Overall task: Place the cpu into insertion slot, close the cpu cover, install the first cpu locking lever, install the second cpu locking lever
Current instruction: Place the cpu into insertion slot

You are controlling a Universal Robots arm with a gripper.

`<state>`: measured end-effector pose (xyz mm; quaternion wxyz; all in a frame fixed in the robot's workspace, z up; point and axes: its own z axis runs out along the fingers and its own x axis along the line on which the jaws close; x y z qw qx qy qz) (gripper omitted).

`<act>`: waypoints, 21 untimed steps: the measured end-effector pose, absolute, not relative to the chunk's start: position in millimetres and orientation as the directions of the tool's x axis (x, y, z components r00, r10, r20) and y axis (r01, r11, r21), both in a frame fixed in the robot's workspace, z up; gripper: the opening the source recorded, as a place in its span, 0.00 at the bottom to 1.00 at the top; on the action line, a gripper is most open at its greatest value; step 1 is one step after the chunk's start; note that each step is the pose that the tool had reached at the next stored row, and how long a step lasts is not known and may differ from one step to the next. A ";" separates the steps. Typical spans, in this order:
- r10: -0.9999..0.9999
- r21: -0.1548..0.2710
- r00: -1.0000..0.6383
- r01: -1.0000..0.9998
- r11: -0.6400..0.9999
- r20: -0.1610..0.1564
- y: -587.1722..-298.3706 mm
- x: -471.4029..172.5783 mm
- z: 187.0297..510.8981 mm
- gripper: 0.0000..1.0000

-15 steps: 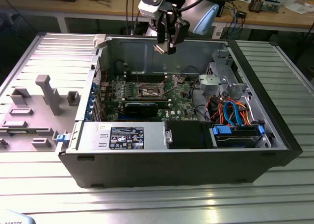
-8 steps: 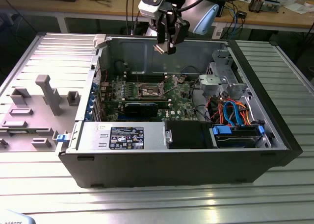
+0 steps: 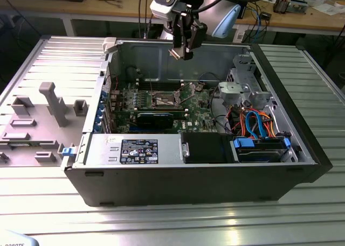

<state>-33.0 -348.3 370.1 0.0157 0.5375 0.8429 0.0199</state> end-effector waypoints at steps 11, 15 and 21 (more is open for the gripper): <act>0.931 0.050 -0.365 0.930 0.365 -0.005 -348.3 -33.0 369.8 0.54; 0.933 0.050 -0.361 0.931 0.361 -0.006 -348.3 -32.9 369.3 0.54; 0.956 0.053 -0.293 0.955 0.293 -0.008 -347.4 -37.4 361.9 0.54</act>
